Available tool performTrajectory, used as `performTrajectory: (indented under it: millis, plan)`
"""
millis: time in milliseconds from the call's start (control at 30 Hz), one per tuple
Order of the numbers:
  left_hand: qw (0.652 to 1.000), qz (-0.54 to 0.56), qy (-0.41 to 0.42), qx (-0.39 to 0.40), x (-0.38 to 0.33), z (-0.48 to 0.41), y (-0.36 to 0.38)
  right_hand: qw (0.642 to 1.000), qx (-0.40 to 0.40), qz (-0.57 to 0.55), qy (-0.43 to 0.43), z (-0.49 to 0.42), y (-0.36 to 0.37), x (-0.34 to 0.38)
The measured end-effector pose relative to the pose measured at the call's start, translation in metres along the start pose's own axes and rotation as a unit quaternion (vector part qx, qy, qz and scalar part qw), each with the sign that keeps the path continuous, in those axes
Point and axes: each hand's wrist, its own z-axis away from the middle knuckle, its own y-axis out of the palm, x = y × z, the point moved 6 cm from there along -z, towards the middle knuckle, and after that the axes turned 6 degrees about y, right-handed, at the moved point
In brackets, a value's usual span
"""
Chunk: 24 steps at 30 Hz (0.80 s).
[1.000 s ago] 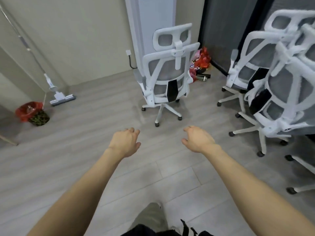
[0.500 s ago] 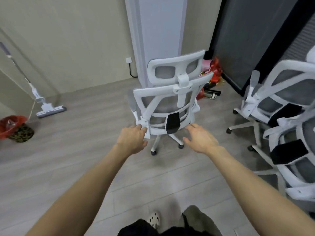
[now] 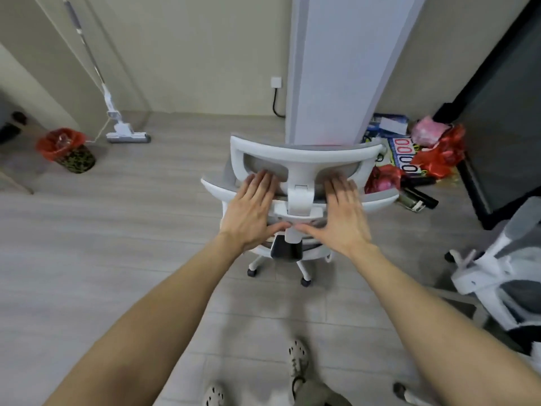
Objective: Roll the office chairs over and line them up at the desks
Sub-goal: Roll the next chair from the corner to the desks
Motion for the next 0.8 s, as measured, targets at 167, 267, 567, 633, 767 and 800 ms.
performTrajectory:
  millis: [167,267,567,633,767,800]
  plan:
    - [0.999,-0.012,-0.001,-0.035,-0.004,0.001,0.008,0.995,-0.08,-0.056,-0.03,0.01,0.014,-0.007]
    - [0.999,-0.017,0.0,-0.046,-0.007,0.014,0.002,0.985,-0.13,-0.085,-0.073,0.017,0.012,-0.006]
    - [0.995,-0.026,-0.09,-0.042,-0.051,0.112,-0.013,0.971,-0.133,-0.104,-0.172,0.078,0.014,0.011]
    - [0.991,-0.021,-0.12,-0.045,-0.063,0.141,-0.017,0.964,-0.128,-0.114,-0.202,0.096,0.012,0.019]
    - [0.98,-0.01,-0.186,-0.069,-0.091,0.21,-0.022,0.944,-0.128,-0.138,-0.272,0.139,0.01,0.039]
    - [0.975,-0.006,-0.206,-0.077,-0.098,0.228,-0.024,0.939,-0.124,-0.141,-0.287,0.149,0.009,0.047]
